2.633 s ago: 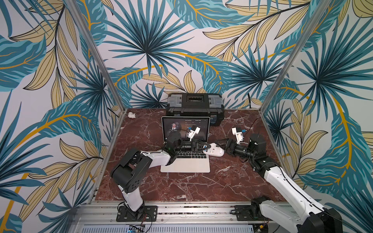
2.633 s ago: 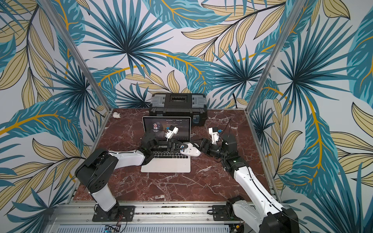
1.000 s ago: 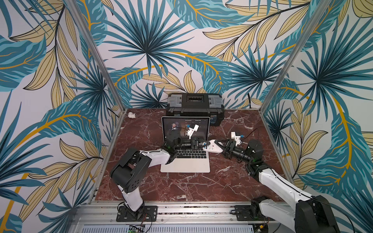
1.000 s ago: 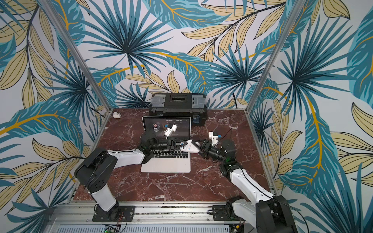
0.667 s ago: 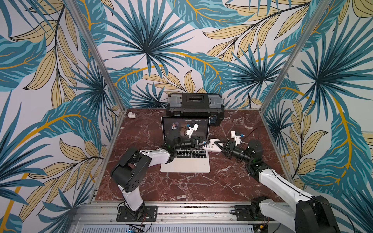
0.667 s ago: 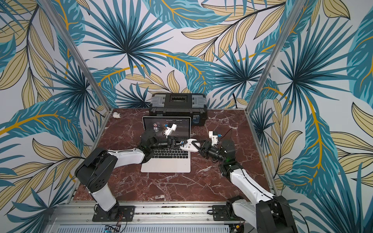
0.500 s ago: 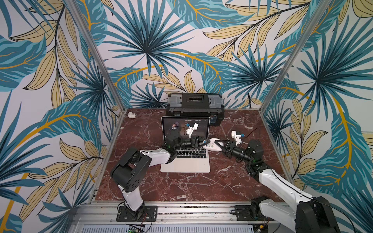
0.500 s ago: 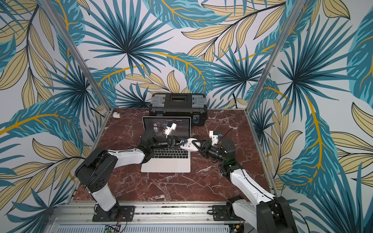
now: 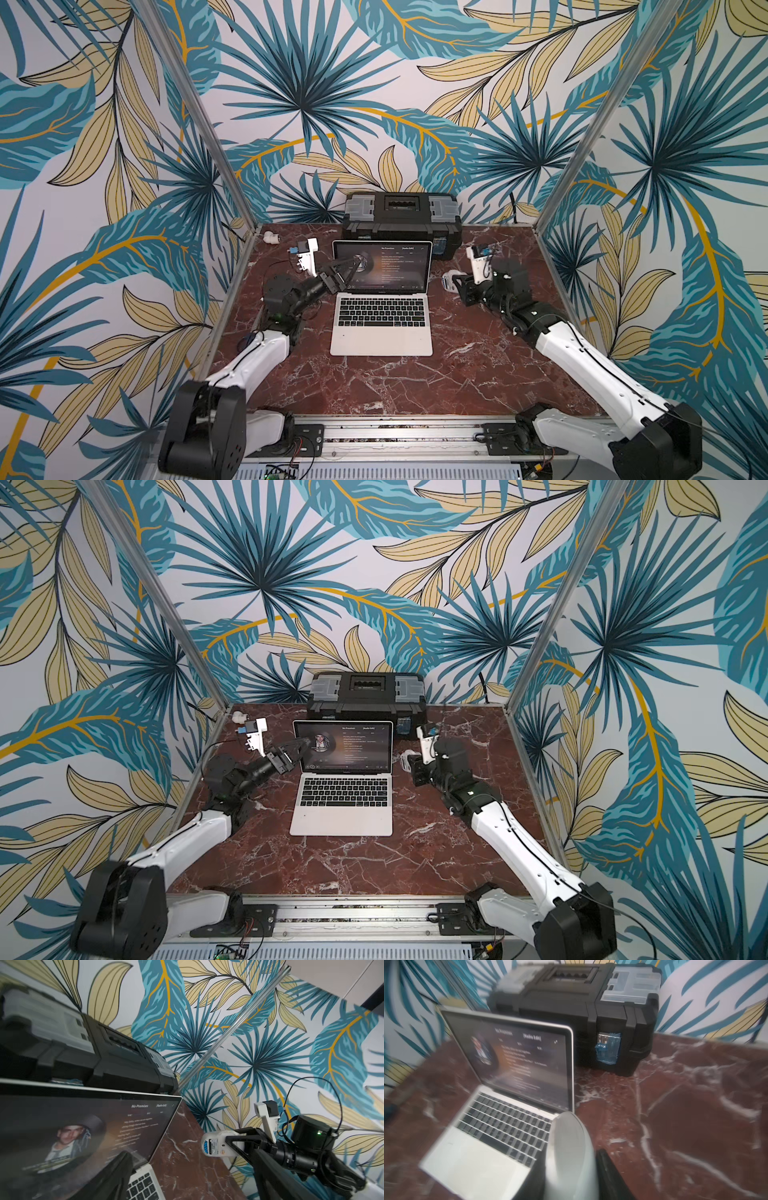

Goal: Remove the wireless mouse receiver from the laptop
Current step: Place the mouse at the center of the board.

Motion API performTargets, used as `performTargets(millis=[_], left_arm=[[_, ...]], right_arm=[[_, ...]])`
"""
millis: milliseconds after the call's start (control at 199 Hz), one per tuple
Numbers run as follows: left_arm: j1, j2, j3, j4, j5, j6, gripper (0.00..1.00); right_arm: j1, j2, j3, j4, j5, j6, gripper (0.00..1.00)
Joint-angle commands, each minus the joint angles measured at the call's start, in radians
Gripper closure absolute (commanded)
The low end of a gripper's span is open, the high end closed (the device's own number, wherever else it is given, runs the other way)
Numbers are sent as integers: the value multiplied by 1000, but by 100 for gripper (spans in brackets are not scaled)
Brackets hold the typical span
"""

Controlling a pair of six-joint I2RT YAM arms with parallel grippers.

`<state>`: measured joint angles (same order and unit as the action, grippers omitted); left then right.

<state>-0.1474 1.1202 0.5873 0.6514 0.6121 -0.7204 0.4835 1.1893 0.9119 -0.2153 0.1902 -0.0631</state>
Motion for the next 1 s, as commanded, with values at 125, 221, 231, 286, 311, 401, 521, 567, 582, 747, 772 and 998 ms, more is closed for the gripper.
performTargets(millis=[125, 221, 231, 286, 311, 401, 521, 567, 582, 747, 772, 998], left_arm=[[-4, -345, -184, -329, -494, 471, 0], [-5, -385, -234, -319, -538, 496, 0], [-5, -387, -238, -315, -541, 495, 0], [-5, -388, -260, -300, -551, 489, 0], [-5, -388, -269, -289, -550, 485, 0], [-5, -387, -309, -242, -558, 463, 0], [-6, -394, -340, -214, -569, 459, 0], [-6, -401, -349, -207, -573, 463, 0], [-6, -403, -353, -203, -574, 466, 0], [-5, -407, -372, -193, -591, 483, 0], [-5, -405, -376, -183, -587, 480, 0], [-6, -356, -380, -153, -587, 479, 0]], right_arm=[[187, 211, -144, 314, 702, -648, 100], [221, 276, -202, 470, 714, -743, 100], [224, 279, -204, 471, 709, -742, 100], [240, 292, -222, 482, 700, -744, 100], [247, 295, -242, 504, 692, -759, 100], [265, 312, -289, 514, 653, -796, 100], [284, 329, -298, 482, 638, -769, 100], [291, 336, -307, 478, 643, -756, 100], [292, 339, -308, 474, 648, -749, 100], [307, 379, -286, 391, 608, -670, 100], [309, 389, -281, 376, 604, -664, 99], [311, 488, -277, 374, 611, -618, 72]])
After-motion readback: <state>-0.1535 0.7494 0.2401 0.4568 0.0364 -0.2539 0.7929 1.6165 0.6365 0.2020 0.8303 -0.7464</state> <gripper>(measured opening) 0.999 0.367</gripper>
